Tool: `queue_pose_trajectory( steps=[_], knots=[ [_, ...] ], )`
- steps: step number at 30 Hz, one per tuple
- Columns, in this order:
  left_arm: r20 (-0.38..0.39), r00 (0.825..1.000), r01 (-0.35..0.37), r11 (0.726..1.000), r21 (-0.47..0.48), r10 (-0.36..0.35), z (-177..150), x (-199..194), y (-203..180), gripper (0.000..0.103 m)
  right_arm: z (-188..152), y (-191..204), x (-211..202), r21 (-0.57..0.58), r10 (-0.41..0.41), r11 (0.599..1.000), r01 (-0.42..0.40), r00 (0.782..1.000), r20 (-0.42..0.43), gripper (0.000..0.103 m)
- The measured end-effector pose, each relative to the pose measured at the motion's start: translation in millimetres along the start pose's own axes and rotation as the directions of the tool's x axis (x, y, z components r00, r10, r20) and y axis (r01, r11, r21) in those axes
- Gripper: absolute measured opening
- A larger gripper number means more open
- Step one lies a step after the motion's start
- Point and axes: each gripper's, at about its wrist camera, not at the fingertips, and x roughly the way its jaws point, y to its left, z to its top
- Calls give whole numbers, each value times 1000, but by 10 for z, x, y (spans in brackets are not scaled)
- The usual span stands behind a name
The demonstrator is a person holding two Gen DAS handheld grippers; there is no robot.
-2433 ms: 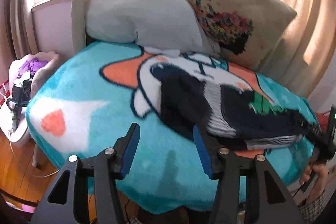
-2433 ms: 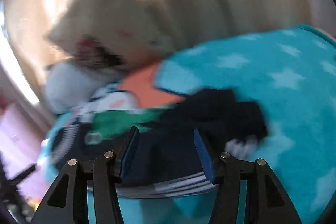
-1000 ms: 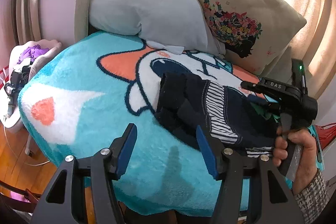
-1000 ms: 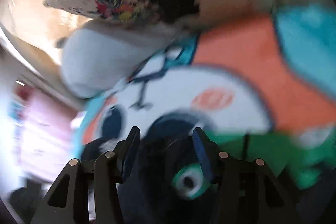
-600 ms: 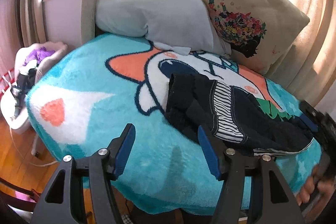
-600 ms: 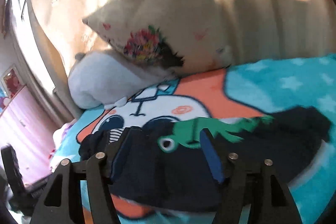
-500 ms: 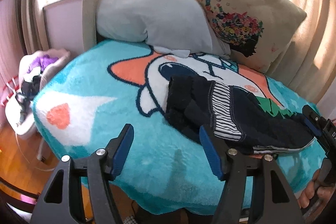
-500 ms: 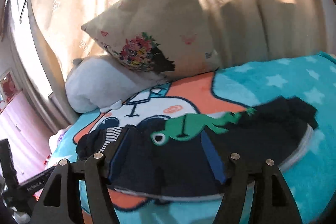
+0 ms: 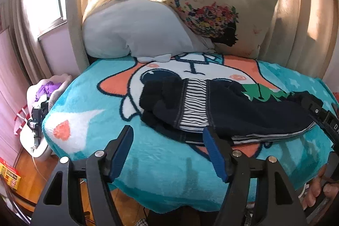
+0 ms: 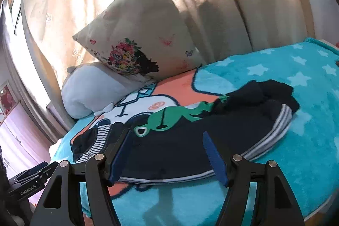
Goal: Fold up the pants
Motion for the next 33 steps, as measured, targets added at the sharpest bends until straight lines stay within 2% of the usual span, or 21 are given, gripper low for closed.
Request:
queue_pose_trajectory(
  steps=[8,14,23,33],
  knots=[
    [-9,1000,-9,999,37,10,22,17,-261,69,40,-304,-137,68,-23,997,20,998,51,74],
    [-20,1000,-19,998,51,21,28,48,-344,69,-13,-427,-91,115,-31,993,28,999,26,74],
    [-43,999,-23,996,85,27,24,135,-452,70,8,-436,-192,87,-61,995,55,996,62,74],
    [-76,997,-21,993,119,31,18,243,-553,70,19,-578,-208,102,-78,992,72,995,65,74]
  ],
)
